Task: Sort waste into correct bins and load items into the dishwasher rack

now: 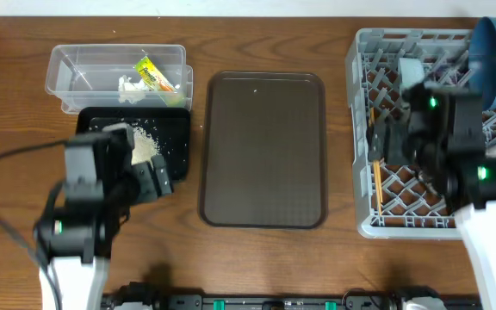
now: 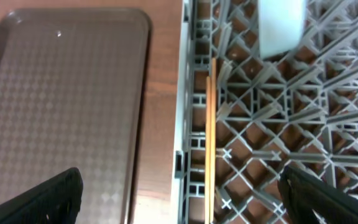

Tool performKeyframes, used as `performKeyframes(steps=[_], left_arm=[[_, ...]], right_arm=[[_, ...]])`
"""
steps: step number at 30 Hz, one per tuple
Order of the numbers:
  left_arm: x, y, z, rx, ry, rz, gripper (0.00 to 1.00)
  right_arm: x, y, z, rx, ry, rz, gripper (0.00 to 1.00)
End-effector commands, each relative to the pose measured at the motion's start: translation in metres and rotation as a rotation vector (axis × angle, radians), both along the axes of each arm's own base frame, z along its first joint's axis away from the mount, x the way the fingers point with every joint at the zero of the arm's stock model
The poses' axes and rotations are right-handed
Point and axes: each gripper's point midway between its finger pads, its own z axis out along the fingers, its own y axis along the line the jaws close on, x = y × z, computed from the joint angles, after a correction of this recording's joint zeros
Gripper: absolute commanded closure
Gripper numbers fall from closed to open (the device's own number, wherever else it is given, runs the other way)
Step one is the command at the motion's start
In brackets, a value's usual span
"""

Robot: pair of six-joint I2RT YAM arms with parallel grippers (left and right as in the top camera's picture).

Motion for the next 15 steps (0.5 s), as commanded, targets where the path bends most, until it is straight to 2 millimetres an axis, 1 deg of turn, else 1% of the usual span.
performKeyframes(steps=[1,4,9,12,15], left_arm=[[-0.007,0.003,-0.006,0.021,-0.039,0.003,0.04],[-0.005,0.003,-0.002,0.022,-0.070,0.003,0.04],[-0.007,0.003,-0.005,0.022,-0.051,0.003,0.04],[-0.006,0.003,-0.006,0.021,-0.048,0.003,0.04],[-0.006,0.003,-0.007,0.021,-0.044,0.003,0.04]], right_arm=[[-0.017,-0.010,0.000,-0.012,-0.047,-0.056,0.01],[-0.028,-0.011,-0.006,-0.011,-0.042,-0.055,0.01],[-0.046,-0.012,-0.021,-0.021,0.045,-0.054,0.01],[-0.054,-0.013,-0.028,-0.027,0.085,-0.054,0.01],[-0.055,-0.013,-0.029,-0.028,0.093,-0.054,0.01]])
